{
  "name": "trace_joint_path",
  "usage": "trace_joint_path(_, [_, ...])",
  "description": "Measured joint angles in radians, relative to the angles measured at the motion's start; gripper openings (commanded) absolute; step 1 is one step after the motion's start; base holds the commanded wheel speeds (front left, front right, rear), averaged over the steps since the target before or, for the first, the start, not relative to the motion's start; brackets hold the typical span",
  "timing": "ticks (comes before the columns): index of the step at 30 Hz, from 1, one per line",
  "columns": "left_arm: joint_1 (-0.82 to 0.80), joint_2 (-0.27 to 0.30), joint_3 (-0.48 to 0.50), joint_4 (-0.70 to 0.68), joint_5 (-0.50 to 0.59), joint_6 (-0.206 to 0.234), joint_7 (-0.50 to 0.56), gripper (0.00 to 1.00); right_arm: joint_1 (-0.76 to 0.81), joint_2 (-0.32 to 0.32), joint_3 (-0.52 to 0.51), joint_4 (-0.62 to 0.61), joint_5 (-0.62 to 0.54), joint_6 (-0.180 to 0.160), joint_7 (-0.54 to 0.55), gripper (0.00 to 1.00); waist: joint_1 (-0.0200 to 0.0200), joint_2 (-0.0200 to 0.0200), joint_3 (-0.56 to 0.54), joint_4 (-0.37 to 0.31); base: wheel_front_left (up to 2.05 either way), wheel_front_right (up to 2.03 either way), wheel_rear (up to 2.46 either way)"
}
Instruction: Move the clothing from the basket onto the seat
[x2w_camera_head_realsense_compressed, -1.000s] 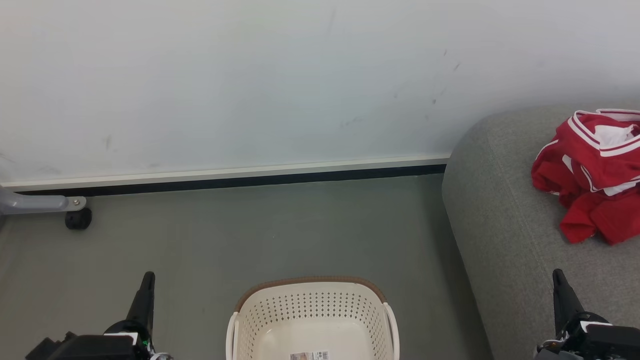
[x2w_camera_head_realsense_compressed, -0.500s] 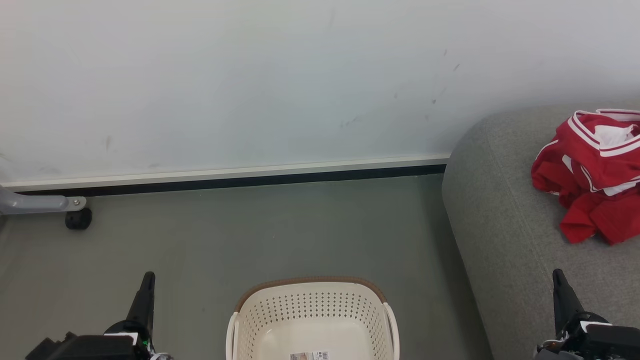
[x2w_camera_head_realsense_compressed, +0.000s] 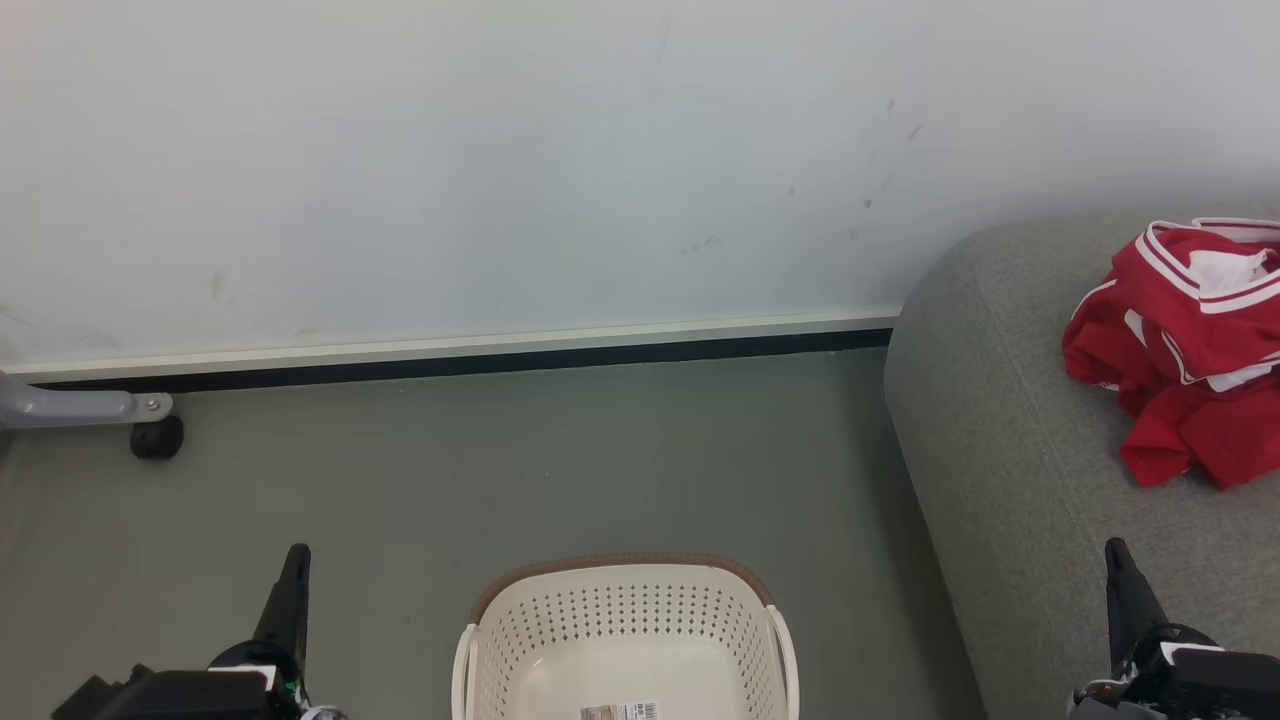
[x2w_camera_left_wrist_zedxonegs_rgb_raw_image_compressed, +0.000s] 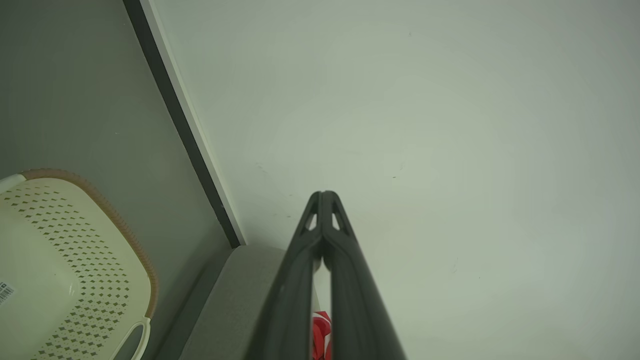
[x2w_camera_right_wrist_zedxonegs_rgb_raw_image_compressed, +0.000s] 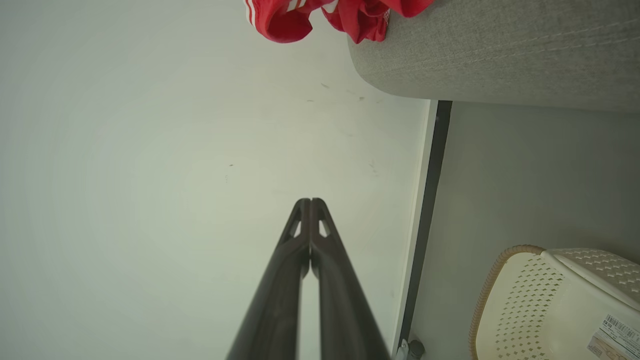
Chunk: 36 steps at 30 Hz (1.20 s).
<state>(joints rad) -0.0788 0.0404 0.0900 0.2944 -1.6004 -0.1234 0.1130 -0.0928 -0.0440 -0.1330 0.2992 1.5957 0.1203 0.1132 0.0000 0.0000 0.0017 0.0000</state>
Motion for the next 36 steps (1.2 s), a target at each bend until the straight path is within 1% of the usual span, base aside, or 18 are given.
trace_joint_path(36, [0.0,0.0,0.0,0.001,0.0,0.0,0.0,0.0,0.0,0.0,0.0,0.0,0.0,0.0,0.0,0.0,0.0,0.0,0.0,0.0,0.0,0.0,0.0])
